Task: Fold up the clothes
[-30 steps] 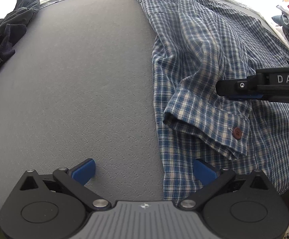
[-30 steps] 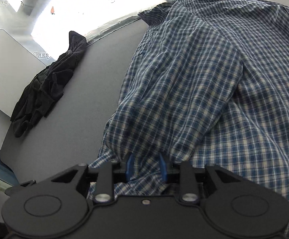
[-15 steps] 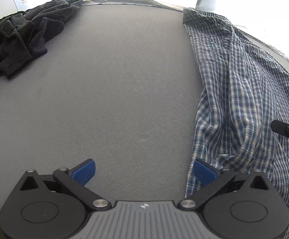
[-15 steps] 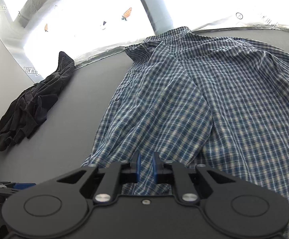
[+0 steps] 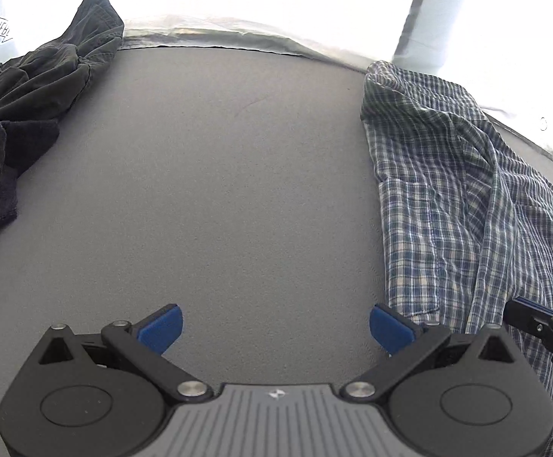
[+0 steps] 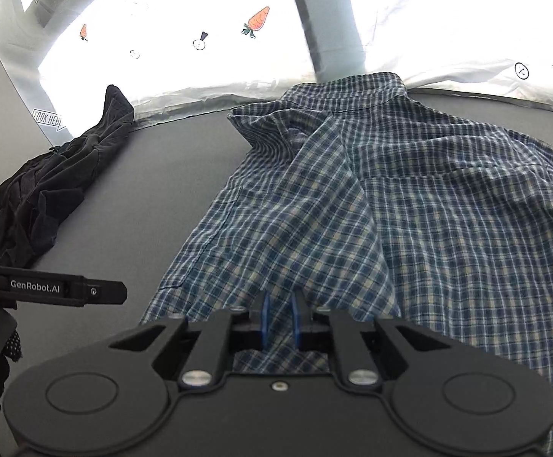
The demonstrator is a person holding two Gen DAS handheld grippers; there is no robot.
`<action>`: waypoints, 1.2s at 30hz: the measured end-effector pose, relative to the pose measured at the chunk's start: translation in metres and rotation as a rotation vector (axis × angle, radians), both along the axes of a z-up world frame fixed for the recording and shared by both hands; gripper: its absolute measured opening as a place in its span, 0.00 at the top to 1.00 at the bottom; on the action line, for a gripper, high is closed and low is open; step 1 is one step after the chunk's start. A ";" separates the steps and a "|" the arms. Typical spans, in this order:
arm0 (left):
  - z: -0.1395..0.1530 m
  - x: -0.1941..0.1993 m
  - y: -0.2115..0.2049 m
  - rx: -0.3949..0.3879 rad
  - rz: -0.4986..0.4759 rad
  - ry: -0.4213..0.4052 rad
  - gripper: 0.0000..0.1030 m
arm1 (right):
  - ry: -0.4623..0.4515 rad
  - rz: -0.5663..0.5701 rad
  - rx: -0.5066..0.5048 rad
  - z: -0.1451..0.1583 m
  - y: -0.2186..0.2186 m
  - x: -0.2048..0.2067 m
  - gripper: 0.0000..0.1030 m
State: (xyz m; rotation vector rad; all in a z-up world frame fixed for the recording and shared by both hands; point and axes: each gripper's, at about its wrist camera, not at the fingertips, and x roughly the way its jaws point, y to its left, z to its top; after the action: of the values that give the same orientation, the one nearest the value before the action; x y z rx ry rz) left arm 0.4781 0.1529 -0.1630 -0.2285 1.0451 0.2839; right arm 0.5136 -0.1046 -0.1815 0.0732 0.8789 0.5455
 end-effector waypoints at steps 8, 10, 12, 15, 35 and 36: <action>-0.023 0.139 0.001 0.019 -0.027 -0.015 0.00 | 0.004 -0.044 -0.009 -0.015 0.022 0.089 0.87; -0.027 0.163 0.002 0.024 -0.032 -0.025 0.00 | 0.001 -0.055 0.000 -0.019 0.025 0.104 0.87; -0.032 0.183 0.001 0.078 -0.039 -0.032 0.00 | -0.012 -0.058 0.012 -0.020 0.027 0.114 0.87; -0.034 0.207 0.004 0.092 -0.051 -0.072 0.00 | -0.016 -0.065 0.022 -0.022 0.028 0.122 0.84; 0.041 0.083 -0.009 -0.003 -0.018 -0.116 0.00 | -0.092 -0.266 -0.103 0.031 -0.081 -0.016 0.01; 0.040 0.065 -0.019 -0.002 -0.034 -0.104 0.00 | -0.090 -0.286 -0.112 0.032 -0.091 -0.033 0.01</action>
State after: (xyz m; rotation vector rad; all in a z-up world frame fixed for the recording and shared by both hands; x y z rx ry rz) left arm 0.5435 0.1338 -0.1228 -0.2251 0.9457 0.2376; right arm 0.4805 -0.1961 -0.1499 0.0708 0.7932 0.2303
